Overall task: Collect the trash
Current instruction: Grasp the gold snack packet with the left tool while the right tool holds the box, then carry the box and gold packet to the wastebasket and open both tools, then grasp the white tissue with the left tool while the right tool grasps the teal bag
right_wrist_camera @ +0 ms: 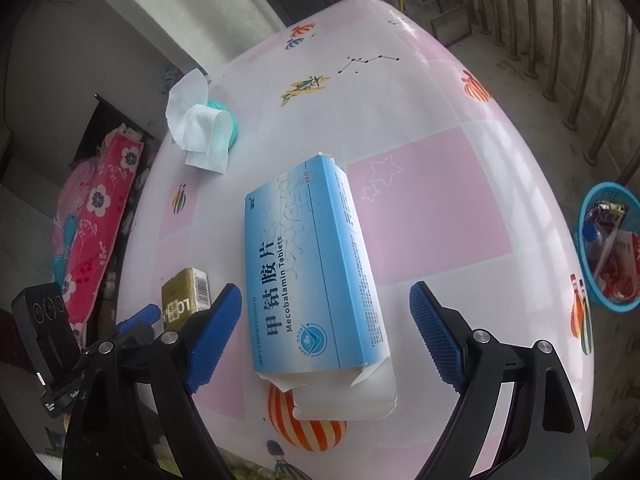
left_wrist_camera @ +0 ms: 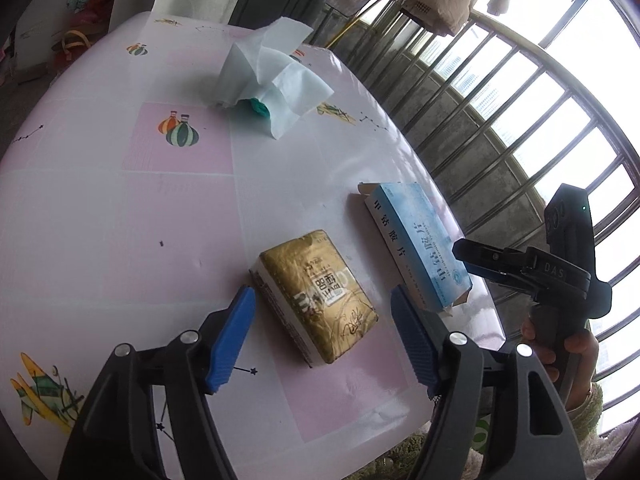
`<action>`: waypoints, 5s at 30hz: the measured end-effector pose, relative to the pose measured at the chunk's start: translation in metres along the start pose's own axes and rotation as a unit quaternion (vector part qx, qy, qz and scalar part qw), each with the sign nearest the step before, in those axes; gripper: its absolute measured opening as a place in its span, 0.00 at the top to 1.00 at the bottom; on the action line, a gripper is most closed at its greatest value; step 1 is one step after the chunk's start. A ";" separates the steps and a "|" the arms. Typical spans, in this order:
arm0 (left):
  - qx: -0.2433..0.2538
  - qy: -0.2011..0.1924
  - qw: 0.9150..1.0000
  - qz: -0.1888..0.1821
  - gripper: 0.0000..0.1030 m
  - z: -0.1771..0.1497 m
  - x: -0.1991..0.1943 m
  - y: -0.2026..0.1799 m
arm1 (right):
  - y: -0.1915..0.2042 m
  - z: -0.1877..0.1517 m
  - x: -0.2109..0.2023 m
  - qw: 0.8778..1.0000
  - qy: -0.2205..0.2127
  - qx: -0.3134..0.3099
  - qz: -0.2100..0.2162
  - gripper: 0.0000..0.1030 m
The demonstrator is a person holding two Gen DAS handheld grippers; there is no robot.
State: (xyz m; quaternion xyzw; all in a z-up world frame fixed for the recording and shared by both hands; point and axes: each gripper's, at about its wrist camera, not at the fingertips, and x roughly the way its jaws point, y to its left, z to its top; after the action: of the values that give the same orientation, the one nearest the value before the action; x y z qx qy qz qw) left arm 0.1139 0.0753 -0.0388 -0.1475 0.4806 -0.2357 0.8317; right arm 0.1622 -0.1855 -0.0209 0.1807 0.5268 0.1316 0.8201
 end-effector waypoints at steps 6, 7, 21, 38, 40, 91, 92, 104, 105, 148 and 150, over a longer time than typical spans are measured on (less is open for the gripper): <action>-0.007 0.024 0.999 0.028 0.34 0.007 0.026 -0.007 | 0.006 0.006 0.008 1.000 0.004 -0.024 0.011 0.20; -0.009 0.024 0.999 0.031 0.34 0.008 0.028 -0.008 | 0.007 0.008 0.009 0.999 0.005 -0.030 0.011 0.20; 0.089 0.021 0.988 0.127 0.34 0.007 0.043 -0.030 | 0.023 0.001 0.024 0.996 0.009 -0.084 -0.021 0.19; 0.098 0.018 0.986 0.135 0.41 0.006 0.044 -0.035 | 0.041 -0.006 0.038 0.983 0.003 -0.156 -0.098 0.20; 0.097 0.017 0.986 0.135 0.41 0.006 0.044 -0.035 | 0.040 -0.006 0.038 0.981 0.001 -0.160 -0.108 0.24; 0.268 0.235 0.926 -0.121 0.44 0.067 0.295 -0.402 | -0.347 -0.088 -0.124 0.851 -0.258 0.454 -0.050 0.35; 0.272 0.239 0.925 -0.116 0.44 0.067 0.308 -0.412 | -0.359 -0.086 -0.125 0.848 -0.257 0.462 -0.049 0.34; 0.234 0.271 0.929 -0.094 0.18 0.072 0.409 -0.428 | -0.457 -0.084 -0.037 0.829 -0.182 0.521 -0.091 0.19; 0.239 0.266 0.929 -0.098 0.18 0.073 0.405 -0.426 | -0.453 -0.089 -0.038 0.828 -0.187 0.521 -0.093 0.19; -0.103 -0.165 0.979 0.063 0.70 0.165 0.023 0.075 | -0.019 0.144 0.060 0.988 -0.056 0.025 0.145 0.46; -0.111 -0.142 0.982 0.055 0.74 0.168 0.041 0.080 | -0.007 0.152 0.075 0.987 -0.045 0.026 0.149 0.47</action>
State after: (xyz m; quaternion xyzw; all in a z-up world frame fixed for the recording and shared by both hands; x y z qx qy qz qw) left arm 0.2978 0.1236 -0.0233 -0.2443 0.3881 -0.1110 0.8817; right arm 0.3320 -0.1850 -0.0273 0.2841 0.4596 0.2306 0.8093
